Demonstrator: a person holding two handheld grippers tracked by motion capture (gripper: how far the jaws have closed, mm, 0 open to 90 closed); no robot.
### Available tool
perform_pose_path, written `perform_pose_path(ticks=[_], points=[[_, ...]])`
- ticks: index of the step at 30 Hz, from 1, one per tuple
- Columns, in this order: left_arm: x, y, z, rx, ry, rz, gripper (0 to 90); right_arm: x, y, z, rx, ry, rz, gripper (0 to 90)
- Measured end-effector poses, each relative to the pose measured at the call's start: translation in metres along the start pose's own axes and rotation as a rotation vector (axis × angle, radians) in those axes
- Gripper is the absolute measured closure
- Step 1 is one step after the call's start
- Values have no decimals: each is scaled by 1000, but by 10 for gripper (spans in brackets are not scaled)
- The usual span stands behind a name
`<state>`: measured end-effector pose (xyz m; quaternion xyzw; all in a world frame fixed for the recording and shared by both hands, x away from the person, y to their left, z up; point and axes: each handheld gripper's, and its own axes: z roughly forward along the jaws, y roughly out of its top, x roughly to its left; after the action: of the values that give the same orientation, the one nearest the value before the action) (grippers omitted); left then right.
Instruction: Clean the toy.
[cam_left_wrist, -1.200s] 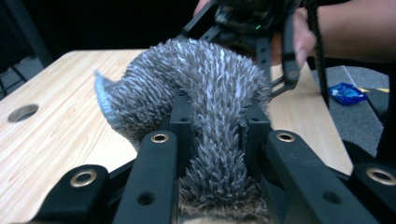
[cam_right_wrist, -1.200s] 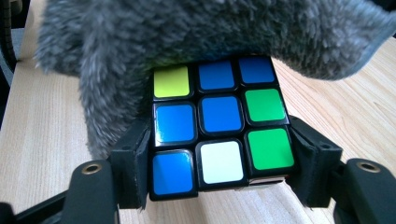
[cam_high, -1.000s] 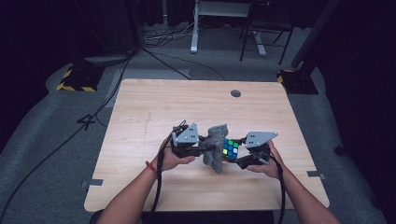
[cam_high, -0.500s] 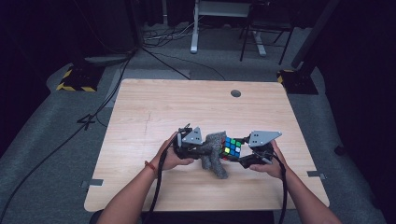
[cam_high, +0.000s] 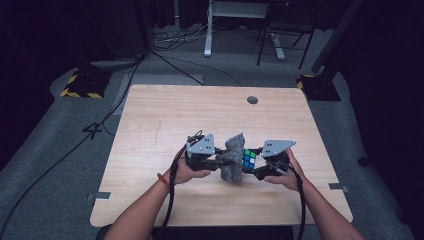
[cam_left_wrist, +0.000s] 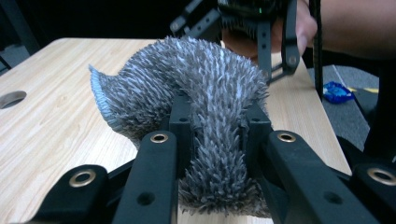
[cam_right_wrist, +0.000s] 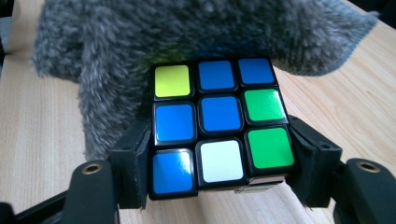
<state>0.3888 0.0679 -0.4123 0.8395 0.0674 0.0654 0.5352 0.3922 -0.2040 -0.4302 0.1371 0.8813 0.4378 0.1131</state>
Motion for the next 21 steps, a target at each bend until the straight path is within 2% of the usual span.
perform_pose_path(ticks=[3,5,8,10,11,13,18,21], points=[[3,-3,-1,33,30,10,730,2,0,2,2,9,-12,342],[8,-8,-1,51,41,-7,731,2,0,2,0,14,-15,341],[15,-18,3,111,57,-14,732,3,1,0,-13,13,-21,341],[18,-24,7,170,71,-10,732,4,2,-2,-16,10,-27,341],[19,-26,9,179,70,-14,732,4,3,-3,-23,7,-29,342],[20,-28,12,193,67,-24,732,4,3,-5,-28,10,-26,342],[18,-28,14,215,68,-11,733,1,2,-8,-32,4,-19,341],[13,-23,11,170,62,8,734,2,2,-6,-23,2,-16,341]])
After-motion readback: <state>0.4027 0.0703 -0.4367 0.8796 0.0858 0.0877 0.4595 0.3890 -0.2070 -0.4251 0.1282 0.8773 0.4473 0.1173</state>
